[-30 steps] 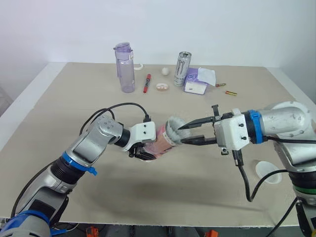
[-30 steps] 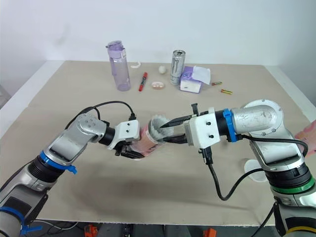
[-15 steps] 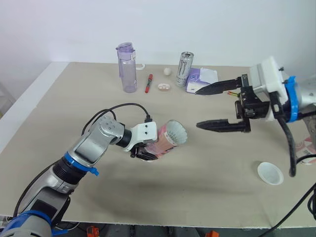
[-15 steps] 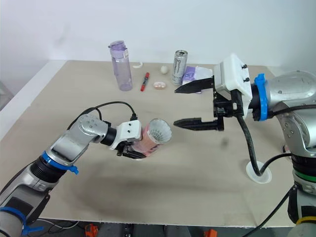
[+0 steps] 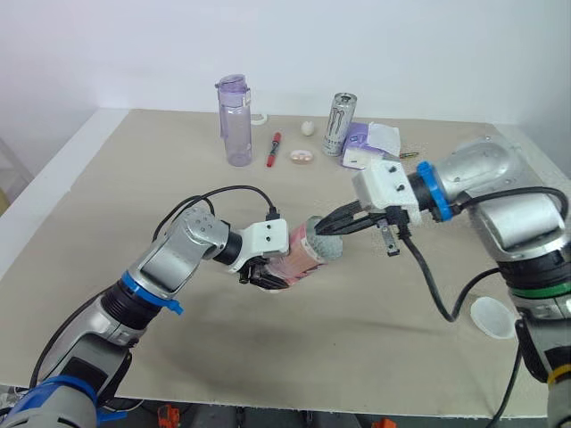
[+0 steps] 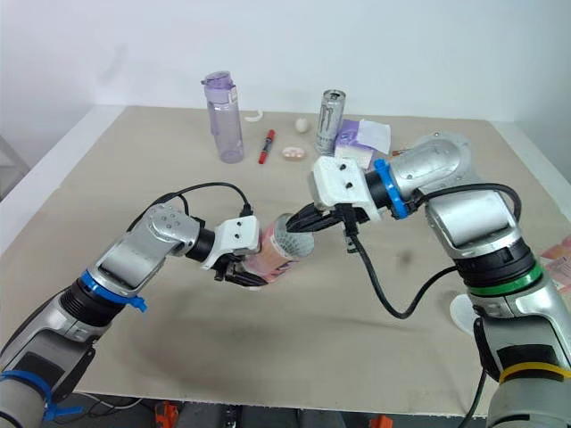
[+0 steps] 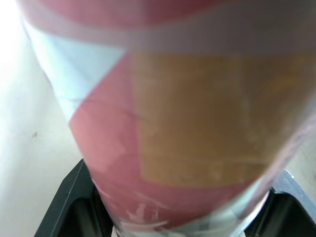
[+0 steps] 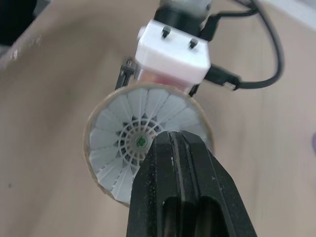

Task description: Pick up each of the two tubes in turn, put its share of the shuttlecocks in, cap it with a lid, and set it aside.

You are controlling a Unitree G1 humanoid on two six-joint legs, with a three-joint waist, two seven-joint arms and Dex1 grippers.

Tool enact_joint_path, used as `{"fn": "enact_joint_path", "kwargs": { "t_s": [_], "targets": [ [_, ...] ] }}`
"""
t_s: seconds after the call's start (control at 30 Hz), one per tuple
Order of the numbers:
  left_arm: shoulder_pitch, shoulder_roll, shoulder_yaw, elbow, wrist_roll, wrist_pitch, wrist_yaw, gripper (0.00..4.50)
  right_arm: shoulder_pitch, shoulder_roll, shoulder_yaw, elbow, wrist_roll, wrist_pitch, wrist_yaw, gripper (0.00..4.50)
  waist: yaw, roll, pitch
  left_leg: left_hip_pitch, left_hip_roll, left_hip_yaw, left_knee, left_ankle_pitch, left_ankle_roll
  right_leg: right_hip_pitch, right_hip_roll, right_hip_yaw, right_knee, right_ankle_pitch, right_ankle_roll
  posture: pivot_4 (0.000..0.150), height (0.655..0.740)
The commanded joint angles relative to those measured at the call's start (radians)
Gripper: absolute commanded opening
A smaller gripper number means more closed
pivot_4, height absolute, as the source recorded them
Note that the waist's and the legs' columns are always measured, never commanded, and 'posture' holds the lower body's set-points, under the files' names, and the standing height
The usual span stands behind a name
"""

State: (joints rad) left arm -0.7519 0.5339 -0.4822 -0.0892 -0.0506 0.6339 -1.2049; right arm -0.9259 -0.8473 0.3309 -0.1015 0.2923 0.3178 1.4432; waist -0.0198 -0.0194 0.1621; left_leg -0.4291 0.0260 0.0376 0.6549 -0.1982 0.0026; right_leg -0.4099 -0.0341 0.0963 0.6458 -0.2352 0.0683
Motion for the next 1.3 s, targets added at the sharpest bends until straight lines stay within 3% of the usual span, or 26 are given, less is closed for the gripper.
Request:
{"fn": "enact_joint_path", "kwargs": {
  "t_s": [0.03,0.43,0.8,0.9,1.13,1.3],
  "targets": [
    [-0.008,-0.012,-0.028,0.033,0.019,0.014,0.016,2.75,-0.051,0.011,0.080,0.044,-0.118,-0.063,0.059,0.03,0.000,0.000,0.000,0.000,0.000,0.000,0.000,0.000,0.000,0.000,0.000,0.000,0.000,0.000,0.000,0.150,0.7400],
    [-0.013,-0.038,-0.032,0.060,0.023,0.013,0.029,2.75,-0.158,0.178,0.310,0.160,-0.385,-0.094,0.097,0.03,-0.002,0.000,-0.001,0.003,0.001,0.001,0.001,0.000,0.000,0.002,0.001,-0.002,0.001,0.002,-0.003,0.150,0.7400],
    [-0.010,-0.042,-0.024,0.057,0.022,0.023,0.040,2.75,-0.167,0.287,0.361,0.259,-0.485,-0.136,0.123,0.03,-0.006,-0.008,-0.010,0.014,0.005,0.000,-0.001,0.000,0.000,0.002,-0.004,-0.006,0.001,0.006,-0.009,0.150,0.7400],
    [-0.007,-0.040,-0.023,0.055,0.022,0.024,0.040,2.75,-0.169,0.298,0.333,0.261,-0.468,-0.135,0.131,0.03,-0.008,-0.008,-0.010,0.016,0.005,0.000,-0.001,0.000,-0.001,0.002,-0.008,-0.011,0.001,0.006,-0.011,0.150,0.7400],
    [0.008,-0.018,-0.015,0.067,0.029,0.002,0.038,2.75,-0.193,0.212,0.133,0.155,-0.257,-0.007,0.171,0.03,-0.007,-0.008,-0.009,0.017,0.005,0.000,-0.004,-0.001,-0.002,0.002,-0.015,-0.019,0.001,0.007,-0.012,0.150,0.7400],
    [0.027,-0.005,-0.007,0.080,0.032,-0.031,0.046,2.75,-0.144,0.089,-0.056,0.070,-0.084,0.133,0.169,0.03,-0.001,-0.007,-0.008,0.006,0.003,0.001,-0.003,0.001,0.001,-0.002,-0.020,-0.025,0.001,0.008,-0.014,0.150,0.7400]
  ]
}}
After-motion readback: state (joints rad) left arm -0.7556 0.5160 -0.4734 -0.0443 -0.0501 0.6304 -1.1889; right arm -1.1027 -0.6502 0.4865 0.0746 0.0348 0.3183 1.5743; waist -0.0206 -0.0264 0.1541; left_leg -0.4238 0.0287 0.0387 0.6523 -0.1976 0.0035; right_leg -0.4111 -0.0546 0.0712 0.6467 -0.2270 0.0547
